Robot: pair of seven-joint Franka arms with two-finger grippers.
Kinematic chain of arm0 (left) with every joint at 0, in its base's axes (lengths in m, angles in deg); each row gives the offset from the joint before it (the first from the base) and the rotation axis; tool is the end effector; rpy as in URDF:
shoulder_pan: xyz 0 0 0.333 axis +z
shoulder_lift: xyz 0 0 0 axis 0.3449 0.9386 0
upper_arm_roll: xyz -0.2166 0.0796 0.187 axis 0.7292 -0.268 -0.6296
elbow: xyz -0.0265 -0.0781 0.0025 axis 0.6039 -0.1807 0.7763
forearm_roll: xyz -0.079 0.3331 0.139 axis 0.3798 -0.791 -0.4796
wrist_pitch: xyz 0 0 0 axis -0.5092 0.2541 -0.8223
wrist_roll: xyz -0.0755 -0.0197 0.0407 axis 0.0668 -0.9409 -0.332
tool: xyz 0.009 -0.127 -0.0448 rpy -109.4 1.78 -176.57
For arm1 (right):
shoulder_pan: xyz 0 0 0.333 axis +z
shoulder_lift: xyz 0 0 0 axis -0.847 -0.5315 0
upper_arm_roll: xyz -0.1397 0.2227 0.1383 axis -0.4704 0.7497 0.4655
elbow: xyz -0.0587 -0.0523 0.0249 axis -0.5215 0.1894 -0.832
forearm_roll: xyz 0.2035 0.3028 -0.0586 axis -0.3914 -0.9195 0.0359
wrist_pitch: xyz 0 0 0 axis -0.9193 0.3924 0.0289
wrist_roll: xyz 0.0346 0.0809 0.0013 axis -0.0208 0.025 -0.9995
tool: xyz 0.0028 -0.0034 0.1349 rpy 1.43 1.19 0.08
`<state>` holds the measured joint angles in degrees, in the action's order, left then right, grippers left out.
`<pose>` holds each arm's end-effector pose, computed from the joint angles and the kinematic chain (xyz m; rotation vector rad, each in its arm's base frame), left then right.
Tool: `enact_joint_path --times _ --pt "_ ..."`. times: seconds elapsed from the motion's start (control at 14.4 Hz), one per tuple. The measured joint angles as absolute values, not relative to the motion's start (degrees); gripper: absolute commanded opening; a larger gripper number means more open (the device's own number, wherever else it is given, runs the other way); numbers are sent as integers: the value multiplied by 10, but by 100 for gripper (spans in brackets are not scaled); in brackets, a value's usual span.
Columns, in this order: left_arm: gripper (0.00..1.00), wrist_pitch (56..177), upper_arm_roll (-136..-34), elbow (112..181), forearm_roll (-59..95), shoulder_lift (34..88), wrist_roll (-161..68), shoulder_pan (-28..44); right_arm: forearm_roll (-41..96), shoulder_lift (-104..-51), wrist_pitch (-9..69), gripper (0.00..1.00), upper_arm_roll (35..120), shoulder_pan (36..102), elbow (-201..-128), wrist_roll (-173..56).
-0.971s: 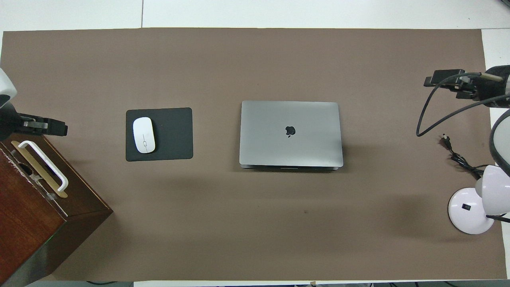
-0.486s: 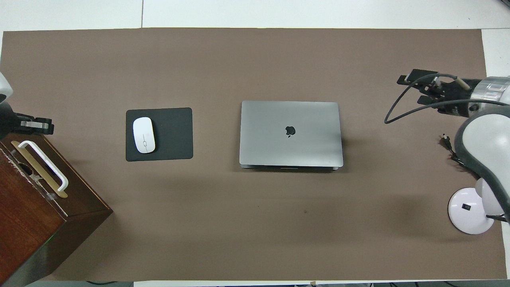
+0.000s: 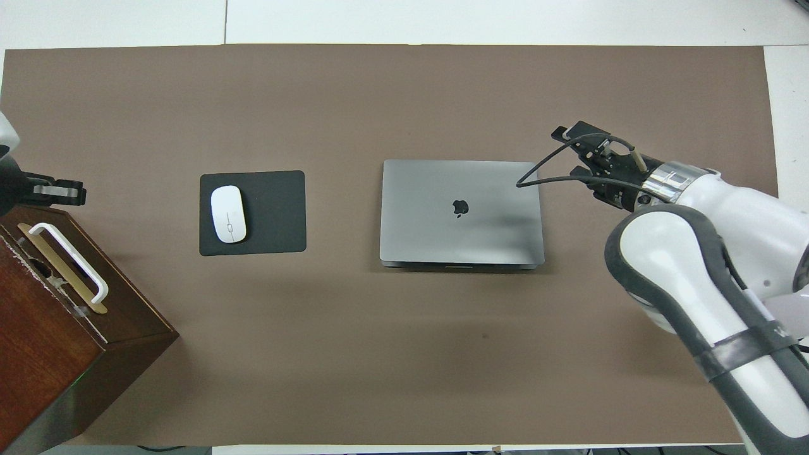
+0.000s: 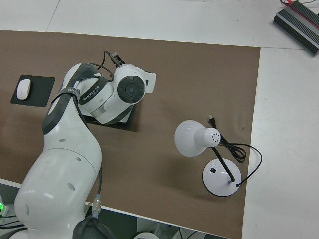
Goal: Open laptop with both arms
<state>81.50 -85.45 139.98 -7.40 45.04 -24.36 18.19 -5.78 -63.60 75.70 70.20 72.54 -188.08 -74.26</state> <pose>0.5205 -0.0400 0.5559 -3.1134 0.3050 -0.1890 0.5471 0.1036 0.3858 -2.1809 0.9990 -0.4867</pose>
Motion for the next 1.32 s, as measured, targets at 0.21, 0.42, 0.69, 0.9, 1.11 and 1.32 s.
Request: enact_joint_path --times 0.21,0.42,0.69,0.9,1.11,1.32 --pt "0 887 -852 1458 -64 434 -254 146 -136 -627 809 100 702 768 -1907 -743" --pt "0 1004 -850 1567 -57 392 -296 102 -218 -610 859 100 702 821 -1938 -742" --pt "0 1125 -849 1701 -55 331 -322 53 -299 -577 904 100 703 891 -1995 -740" --pt "0 1198 -849 1767 -55 308 -370 12 -323 -553 910 100 703 910 -2036 -740" --pt "0 1292 -848 1827 -55 307 -409 -26 -335 -547 909 100 703 918 -2062 -740" --pt "0 1392 -849 1880 -55 317 -425 -53 -343 -551 909 100 703 932 -2072 -740"
